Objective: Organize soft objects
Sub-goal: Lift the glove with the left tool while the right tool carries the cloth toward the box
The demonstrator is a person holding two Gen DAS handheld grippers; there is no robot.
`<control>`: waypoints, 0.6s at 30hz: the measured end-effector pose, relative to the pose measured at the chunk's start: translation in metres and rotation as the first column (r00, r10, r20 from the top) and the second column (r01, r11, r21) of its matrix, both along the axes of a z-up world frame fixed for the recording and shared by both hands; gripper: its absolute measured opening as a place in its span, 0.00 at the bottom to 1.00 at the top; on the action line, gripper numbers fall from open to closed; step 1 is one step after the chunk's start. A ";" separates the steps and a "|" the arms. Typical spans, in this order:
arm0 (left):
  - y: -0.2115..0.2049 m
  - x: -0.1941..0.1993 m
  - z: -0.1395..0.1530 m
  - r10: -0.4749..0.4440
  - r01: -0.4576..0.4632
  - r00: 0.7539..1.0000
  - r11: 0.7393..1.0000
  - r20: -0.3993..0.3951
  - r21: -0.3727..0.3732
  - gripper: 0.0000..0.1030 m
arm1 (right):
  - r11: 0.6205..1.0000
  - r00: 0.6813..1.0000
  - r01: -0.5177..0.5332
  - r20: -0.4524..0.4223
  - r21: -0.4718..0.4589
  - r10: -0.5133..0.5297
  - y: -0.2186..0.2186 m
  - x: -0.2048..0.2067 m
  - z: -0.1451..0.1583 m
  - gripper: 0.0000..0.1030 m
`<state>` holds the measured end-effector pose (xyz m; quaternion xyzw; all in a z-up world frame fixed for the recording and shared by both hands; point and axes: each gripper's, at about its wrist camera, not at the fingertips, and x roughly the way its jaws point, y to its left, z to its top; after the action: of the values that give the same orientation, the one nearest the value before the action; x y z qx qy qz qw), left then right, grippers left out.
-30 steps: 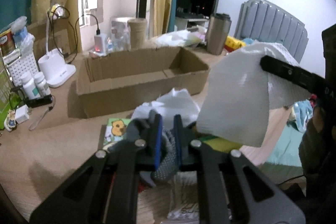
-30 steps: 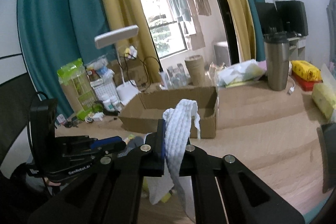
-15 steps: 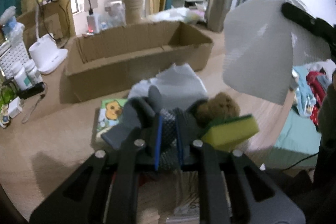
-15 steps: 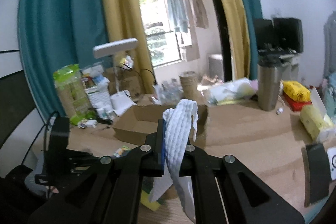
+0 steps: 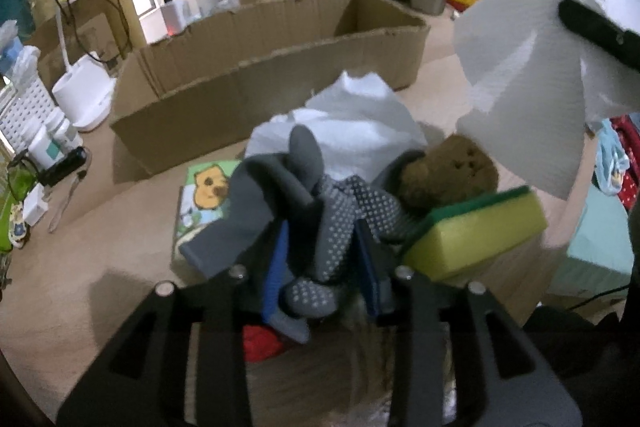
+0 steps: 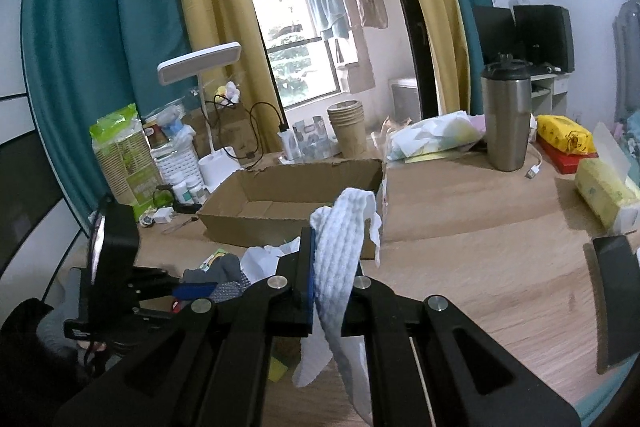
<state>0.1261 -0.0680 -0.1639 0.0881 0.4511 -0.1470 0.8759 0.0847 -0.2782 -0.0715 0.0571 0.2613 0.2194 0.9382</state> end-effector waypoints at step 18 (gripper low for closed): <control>0.007 -0.010 0.014 -0.029 0.037 0.997 0.993 0.075 -0.108 0.08 | 1.000 1.000 -0.011 -0.009 0.012 0.011 -0.002 -0.002 -0.008 0.04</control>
<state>0.1162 -0.0609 -0.1502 0.0530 0.4083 -0.1826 0.8928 0.0824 -0.2797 -0.0792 0.0621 0.2645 0.2257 0.9355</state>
